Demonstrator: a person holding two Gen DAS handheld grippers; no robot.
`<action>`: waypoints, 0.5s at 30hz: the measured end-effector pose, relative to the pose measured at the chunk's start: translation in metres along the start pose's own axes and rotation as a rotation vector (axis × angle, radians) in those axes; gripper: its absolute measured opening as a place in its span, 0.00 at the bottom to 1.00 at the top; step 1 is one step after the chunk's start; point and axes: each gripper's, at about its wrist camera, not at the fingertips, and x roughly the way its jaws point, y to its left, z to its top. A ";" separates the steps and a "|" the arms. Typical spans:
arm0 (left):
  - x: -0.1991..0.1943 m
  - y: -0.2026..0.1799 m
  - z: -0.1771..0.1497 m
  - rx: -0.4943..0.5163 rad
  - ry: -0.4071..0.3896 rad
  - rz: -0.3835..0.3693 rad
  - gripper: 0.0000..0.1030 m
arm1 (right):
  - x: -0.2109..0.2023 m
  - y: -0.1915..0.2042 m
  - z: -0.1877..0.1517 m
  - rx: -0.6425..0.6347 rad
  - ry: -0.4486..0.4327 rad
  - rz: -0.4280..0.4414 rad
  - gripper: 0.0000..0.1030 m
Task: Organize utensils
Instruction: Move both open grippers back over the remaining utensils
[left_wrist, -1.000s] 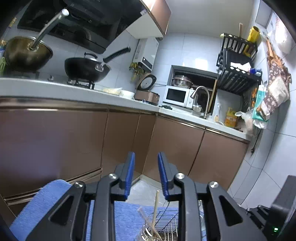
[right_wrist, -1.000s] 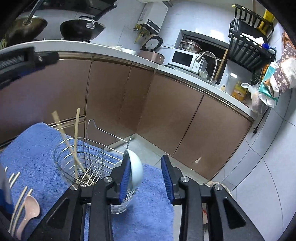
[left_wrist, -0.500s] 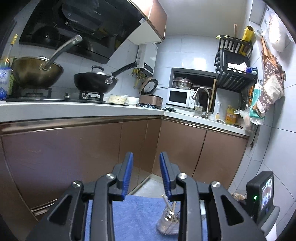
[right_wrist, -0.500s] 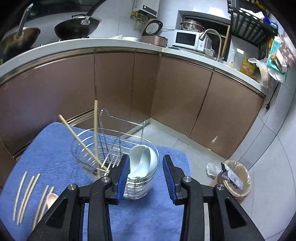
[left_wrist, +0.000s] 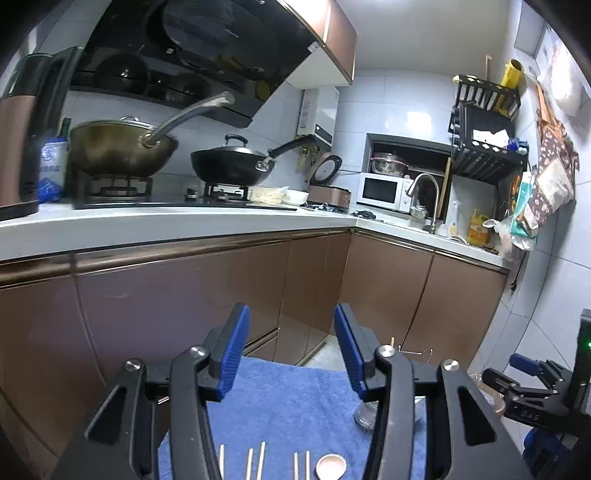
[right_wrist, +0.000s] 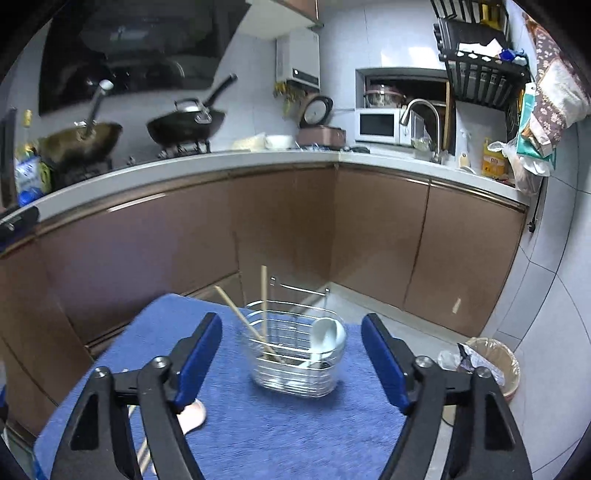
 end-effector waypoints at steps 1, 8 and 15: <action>-0.005 0.005 0.000 -0.004 0.003 -0.002 0.44 | -0.007 0.003 0.000 0.001 -0.010 0.007 0.85; -0.034 0.040 0.000 -0.083 0.025 -0.012 0.44 | -0.054 0.017 -0.004 0.021 -0.091 0.038 1.00; -0.036 0.060 -0.005 -0.047 0.136 0.028 0.45 | -0.086 0.021 -0.009 0.042 -0.186 0.116 1.00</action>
